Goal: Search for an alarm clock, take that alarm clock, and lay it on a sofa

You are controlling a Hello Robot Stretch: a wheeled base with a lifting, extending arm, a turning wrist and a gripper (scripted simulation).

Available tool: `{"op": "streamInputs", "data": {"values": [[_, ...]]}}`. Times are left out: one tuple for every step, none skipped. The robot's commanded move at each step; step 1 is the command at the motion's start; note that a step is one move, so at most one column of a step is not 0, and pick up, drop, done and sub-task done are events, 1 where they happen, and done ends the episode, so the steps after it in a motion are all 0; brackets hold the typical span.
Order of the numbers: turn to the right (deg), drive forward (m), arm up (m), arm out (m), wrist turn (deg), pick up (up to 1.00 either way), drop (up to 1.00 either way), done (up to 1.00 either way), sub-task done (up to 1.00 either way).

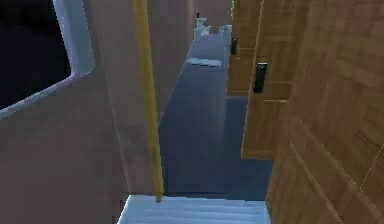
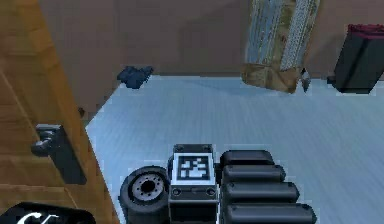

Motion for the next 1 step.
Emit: {"op": "streamInputs", "data": {"values": [[0.0,1.00,0.00,0.00,0.0,0.00,0.00,0.00,0.00]]}}
